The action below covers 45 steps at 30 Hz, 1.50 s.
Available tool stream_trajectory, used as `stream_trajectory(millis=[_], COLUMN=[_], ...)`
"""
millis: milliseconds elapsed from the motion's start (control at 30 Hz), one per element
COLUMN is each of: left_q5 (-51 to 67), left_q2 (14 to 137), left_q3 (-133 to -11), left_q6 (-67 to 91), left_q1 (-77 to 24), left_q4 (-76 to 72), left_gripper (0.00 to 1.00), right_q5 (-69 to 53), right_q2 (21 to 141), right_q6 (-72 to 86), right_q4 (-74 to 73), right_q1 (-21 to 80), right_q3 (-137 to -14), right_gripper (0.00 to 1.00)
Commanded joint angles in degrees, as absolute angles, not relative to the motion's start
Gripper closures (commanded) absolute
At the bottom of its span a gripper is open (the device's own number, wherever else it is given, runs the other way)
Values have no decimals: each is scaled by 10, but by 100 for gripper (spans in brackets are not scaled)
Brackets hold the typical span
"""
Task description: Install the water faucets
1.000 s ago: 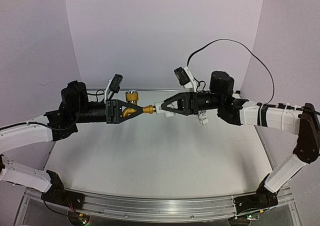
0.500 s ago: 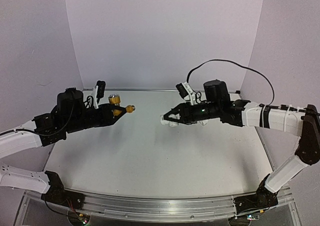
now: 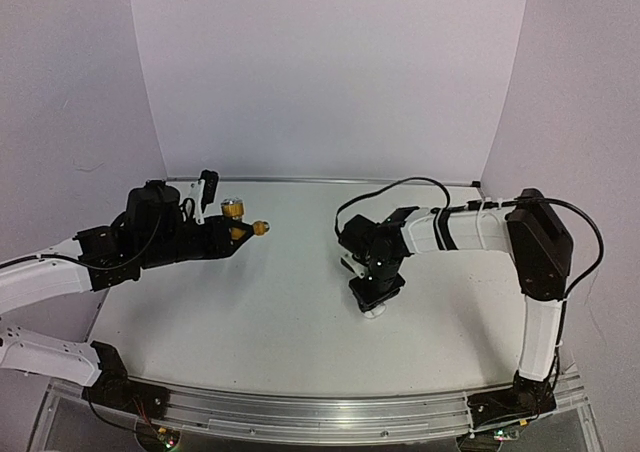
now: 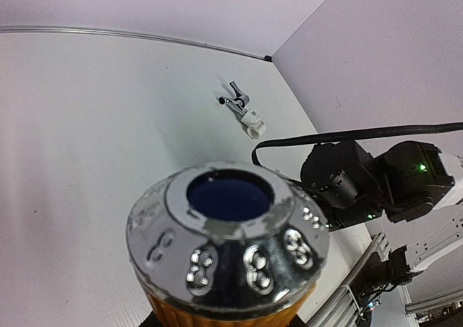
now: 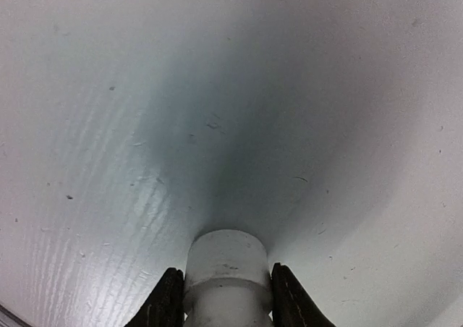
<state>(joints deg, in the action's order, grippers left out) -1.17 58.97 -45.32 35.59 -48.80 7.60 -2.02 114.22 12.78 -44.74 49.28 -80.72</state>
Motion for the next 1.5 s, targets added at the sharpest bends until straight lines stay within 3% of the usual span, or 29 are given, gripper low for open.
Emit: stream_trajectory(millis=[0,67,200,333,833,1067,1300,1467], left_q5=[-5,-3,-2,-2,17,19,23,27], left_q2=[587,588,591,596,581,578,582,585], left_q3=[-482,-484,-486,-485,-473,-470,-471,-473], left_q6=[345,342,339,337,341,341,341,341], left_q1=[-488,-488,-488,-488,-488,-488,-488,-488], left_q4=[56,56,56,53,46,46,45,44], left_gripper=[100,100,100,100,100,100,100,100], right_q5=[9,-5,-37,-47,0,24,18,9], right_q2=[1166,1172,1157,1133,1135,1140,1142,1153], right_q6=[119,118,118,121,215,241,241,238], right_q4=[-477,-476,-462,-448,-424,-444,-454,-454], right_q1=[497,498,499,500,500,499,502,504], right_q3=[-836,-833,-813,-788,-801,-809,-807,-811], right_gripper=[87,76,43,32,33,43,39,41])
